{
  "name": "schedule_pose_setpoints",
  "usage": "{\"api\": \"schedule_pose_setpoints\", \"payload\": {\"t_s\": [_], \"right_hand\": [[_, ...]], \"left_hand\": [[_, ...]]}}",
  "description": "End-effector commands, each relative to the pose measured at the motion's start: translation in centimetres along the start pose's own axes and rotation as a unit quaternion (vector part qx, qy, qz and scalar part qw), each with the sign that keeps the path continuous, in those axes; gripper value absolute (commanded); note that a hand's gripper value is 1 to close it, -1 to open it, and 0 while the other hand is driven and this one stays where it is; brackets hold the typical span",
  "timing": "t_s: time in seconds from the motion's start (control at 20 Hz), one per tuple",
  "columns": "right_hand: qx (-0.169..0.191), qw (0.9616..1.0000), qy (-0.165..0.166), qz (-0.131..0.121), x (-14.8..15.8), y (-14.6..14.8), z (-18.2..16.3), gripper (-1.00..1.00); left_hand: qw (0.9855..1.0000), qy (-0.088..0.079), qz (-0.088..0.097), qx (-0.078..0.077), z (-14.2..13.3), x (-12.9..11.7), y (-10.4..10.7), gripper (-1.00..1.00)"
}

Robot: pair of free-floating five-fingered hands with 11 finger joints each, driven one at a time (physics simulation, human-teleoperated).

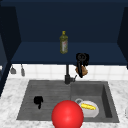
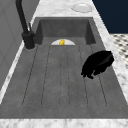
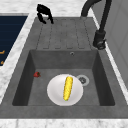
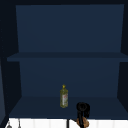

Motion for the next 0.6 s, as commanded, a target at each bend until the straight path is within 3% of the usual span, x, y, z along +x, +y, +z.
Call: {"api": "schedule_pose_setpoints", "payload": {"t_s": [0.0, 0.35, 0.55], "right_hand": [[-0.019, 0.9997, -0.015, 0.005, -0.2, -2.2, 2.4, 1.00], [-0.017, 0.9995, -0.027, 0.000, -1.7, -7.4, 4.1, 1.00], [-0.015, 0.9987, -0.045, -0.021, -3.4, -10.5, 3.5, 1.00]], "left_hand": [[1.0000, 0.000, 0.000, 0.000, 0.0, 0.0, 0.0, 0.00], [1.0000, 0.000, 0.000, 0.000, 0.0, 0.0, 0.0, 0.00], [1.0000, 0.000, 0.000, 0.000, 0.0, 0.0, 0.0, 0.00]]}}
